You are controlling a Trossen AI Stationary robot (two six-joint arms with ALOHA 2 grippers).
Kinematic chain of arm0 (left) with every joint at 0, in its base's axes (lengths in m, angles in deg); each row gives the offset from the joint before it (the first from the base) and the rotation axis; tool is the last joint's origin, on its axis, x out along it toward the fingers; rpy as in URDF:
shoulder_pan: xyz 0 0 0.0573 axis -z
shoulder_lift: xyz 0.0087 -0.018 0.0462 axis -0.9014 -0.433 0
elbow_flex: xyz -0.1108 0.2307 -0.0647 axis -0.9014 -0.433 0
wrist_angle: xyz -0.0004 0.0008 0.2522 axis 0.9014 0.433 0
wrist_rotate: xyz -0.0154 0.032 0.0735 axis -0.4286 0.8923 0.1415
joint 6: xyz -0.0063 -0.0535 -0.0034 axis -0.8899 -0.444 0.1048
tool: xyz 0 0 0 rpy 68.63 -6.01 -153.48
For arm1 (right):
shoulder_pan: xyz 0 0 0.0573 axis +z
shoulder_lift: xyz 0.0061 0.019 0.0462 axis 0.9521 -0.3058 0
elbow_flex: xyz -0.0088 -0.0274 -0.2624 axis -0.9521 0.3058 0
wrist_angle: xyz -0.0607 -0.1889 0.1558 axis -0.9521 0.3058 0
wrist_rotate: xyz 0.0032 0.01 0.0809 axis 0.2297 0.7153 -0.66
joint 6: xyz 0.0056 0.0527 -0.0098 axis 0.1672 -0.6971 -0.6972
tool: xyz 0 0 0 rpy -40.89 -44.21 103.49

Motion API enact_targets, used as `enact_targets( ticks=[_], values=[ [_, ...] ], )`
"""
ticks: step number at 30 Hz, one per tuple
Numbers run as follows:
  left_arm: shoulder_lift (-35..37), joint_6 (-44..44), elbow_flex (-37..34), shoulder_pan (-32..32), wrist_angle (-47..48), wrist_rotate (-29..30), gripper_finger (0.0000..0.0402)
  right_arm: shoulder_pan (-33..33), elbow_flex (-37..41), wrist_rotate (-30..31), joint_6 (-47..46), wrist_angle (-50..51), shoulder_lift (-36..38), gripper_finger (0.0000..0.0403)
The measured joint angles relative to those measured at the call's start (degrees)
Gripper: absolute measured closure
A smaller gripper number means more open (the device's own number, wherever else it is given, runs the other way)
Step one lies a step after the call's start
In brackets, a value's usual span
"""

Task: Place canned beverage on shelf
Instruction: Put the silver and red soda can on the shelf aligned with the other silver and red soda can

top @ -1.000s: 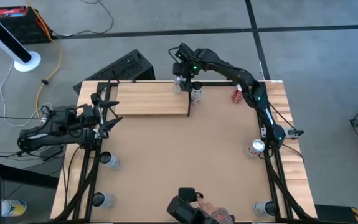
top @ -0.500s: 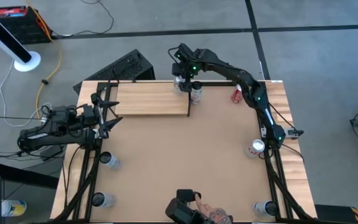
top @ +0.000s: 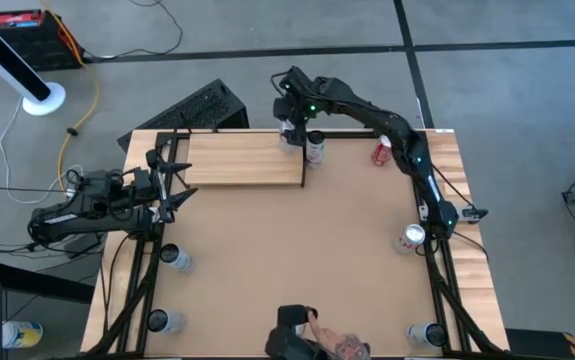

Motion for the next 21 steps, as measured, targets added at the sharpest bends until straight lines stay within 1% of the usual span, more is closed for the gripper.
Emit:
enact_targets(
  ticks=[3, 6, 9, 12, 14, 18, 19, 21],
  values=[
    [-0.02, 0.01, 0.00, 0.00, 0.01, -0.20, 0.0098, 1.08, 0.10, -0.05, -0.08, 0.77, 3.28, 0.0015],
    [-0.02, 0.02, 0.00, 0.00, 0.02, -0.24, 0.0098, 2.69, 0.11, -0.63, -2.10, 2.39, 6.90, 0.0015],
    [-0.02, 0.00, 0.00, 0.00, 0.00, -0.28, 0.0098, 4.74, 0.14, -3.98, -6.12, 5.83, 10.90, 0.0015],
    [-0.02, 0.00, 0.00, -0.01, -0.02, -1.41, 0.0098, 7.17, 0.14, -8.42, -11.28, 11.27, 14.67, 0.0015],
    [-0.02, 0.00, 0.00, -0.02, 0.00, -1.73, 0.0098, 8.95, 0.12, -10.29, -14.78, 15.97, 16.80, 0.0018],
    [-0.02, -0.01, 0.00, 0.00, 0.00, -1.95, 0.0098, 14.35, 0.46, -10.16, -22.73, 25.90, 19.73, 0.0027],
    [-0.02, -0.02, 0.00, 0.00, -0.04, -1.92, 0.0098, 16.18, 1.00, -9.25, -25.39, 27.81, 20.42, 0.0028],
    [-0.02, 0.00, 0.00, 0.00, -0.02, -1.95, 0.0098, 20.08, 3.07, -5.45, -30.72, 31.23, 22.37, 0.0031]
  ],
)
